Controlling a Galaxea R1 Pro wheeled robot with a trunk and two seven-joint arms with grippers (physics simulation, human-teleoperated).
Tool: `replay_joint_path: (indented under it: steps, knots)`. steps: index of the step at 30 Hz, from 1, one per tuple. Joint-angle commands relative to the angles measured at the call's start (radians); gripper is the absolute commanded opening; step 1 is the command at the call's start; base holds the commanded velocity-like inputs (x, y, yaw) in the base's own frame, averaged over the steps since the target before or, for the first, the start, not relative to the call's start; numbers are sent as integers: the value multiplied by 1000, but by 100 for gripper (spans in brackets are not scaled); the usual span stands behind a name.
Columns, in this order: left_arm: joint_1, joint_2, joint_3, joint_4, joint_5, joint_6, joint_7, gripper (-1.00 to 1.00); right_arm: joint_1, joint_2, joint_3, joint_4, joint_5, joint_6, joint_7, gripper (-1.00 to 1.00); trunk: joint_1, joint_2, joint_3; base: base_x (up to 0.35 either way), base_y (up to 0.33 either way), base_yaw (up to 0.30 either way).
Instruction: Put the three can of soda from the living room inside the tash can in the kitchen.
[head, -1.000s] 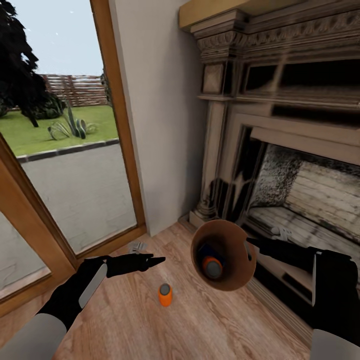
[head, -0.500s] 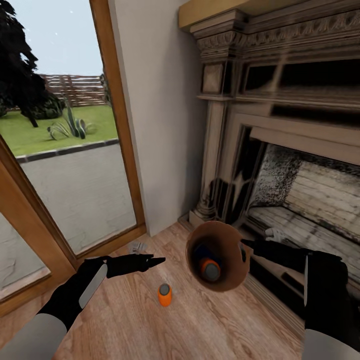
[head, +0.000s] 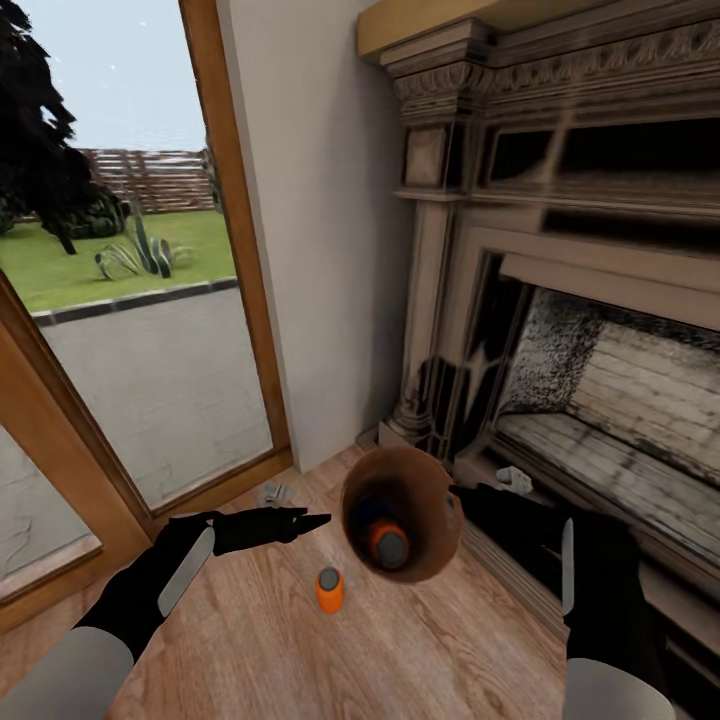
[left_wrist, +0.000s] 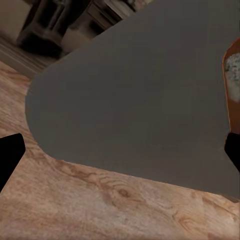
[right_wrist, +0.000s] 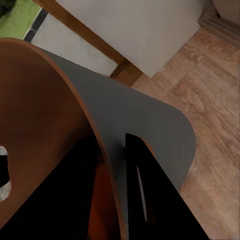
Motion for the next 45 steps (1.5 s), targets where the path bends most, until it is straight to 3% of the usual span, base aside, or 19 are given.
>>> replay_joint_path:
  steps: [1, 6, 10, 20, 25, 32, 45]
  knots:
    - [0, 0, 0, 0, 0, 0, 0, 100, 0, 0, 0, 5, -29, 0, -7, -100, 0, 0, 0, 0, 0, 0]
    - [0, 0, 0, 0, 0, 0, 0, 100, 0, 2, 1, 15, -114, -54, -147, -100, 0, 0, 0, 0, 0, 0]
    - [0, 1, 0, 1, 0, 0, 0, 100, 0, 2, 8, 14, -186, -96, -207, -100, 0, 0, 0, 0, 0, 0]
    - [0, 1, 1, -1, 0, 0, 0, 100, 0, 2, 13, 13, -197, -100, -250, -100, 0, 0, 0, 0, 0, 0]
    - [0, 2, 1, -2, 0, 0, 0, 100, 0, 2, 17, 11, -198, -89, -248, -100, 0, 0, 0, 0, 0, 0]
    - [0, 2, 3, -4, 1, 1, 0, 100, 0, 2, 60, -4, -198, -86, -251, -100, 0, 0, 0, 0, 0, 0]
    - [0, 2, 2, -2, 0, 2, 0, 100, 0, 2, 62, -6, -198, -86, -246, -100, 0, 0, -8, 0, 0, 0]
